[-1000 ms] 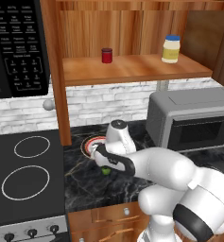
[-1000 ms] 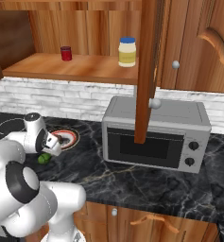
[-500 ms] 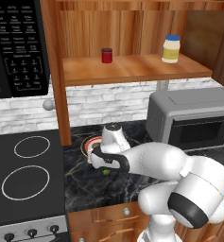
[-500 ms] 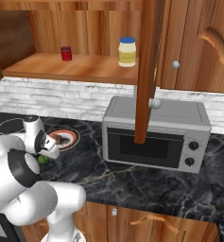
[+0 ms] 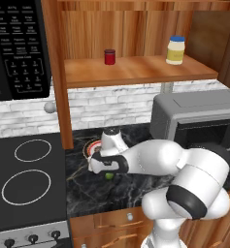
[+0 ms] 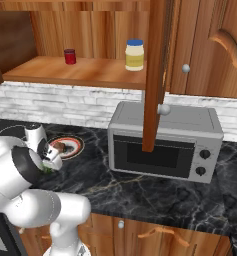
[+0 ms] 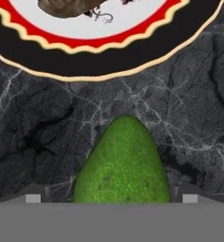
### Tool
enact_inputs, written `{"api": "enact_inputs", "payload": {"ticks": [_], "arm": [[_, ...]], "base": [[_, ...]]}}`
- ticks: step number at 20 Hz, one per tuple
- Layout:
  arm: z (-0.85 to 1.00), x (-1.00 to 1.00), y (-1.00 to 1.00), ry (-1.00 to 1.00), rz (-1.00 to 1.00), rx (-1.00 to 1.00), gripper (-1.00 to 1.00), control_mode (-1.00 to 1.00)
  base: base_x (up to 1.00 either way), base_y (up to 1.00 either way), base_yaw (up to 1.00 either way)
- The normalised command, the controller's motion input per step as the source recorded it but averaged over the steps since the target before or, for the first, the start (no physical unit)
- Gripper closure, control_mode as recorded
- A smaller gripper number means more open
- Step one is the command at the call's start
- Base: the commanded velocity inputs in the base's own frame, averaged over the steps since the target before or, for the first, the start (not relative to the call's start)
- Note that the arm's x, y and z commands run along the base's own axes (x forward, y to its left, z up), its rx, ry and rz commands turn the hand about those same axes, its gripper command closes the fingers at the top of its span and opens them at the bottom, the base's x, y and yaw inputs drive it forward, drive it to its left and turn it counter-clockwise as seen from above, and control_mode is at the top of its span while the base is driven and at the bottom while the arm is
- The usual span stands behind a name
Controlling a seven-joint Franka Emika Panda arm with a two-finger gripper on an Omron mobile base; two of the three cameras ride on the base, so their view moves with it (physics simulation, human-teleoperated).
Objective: Pick the avocado and bread from the counter and place them on the plate. Then pick the jam from the cabinet and place it next to the plate. Lastly close the cabinet door.
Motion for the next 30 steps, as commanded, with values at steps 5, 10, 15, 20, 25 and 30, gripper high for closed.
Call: {"api": "enact_inputs", "payload": {"ticks": [5, 10, 15, 20, 25, 30], "arm": [[-0.26, 0.02, 0.0, 0.02, 0.0, -0.03, -1.0, -1.0], [-0.2, 0.1, 0.0, 0.0, 0.0, -0.04, -1.0, -1.0], [-0.22, 0.09, 0.0, 0.0, 0.0, -0.04, 1.0, -1.0], [-0.39, 0.03, 0.0, 0.01, 0.0, -0.07, 1.0, -1.0], [-0.12, -0.03, -0.04, 0.0, 0.0, -0.02, 1.0, -1.0], [0.35, -0.24, -0.25, -0.03, 0.0, 0.04, 1.0, -1.0]], "base": [[0.0, 0.0, 0.0], [0.0, 0.0, 0.0], [0.0, 0.0, 0.0], [0.0, 0.0, 0.0], [0.0, 0.0, 0.0], [0.0, 0.0, 0.0]]}}
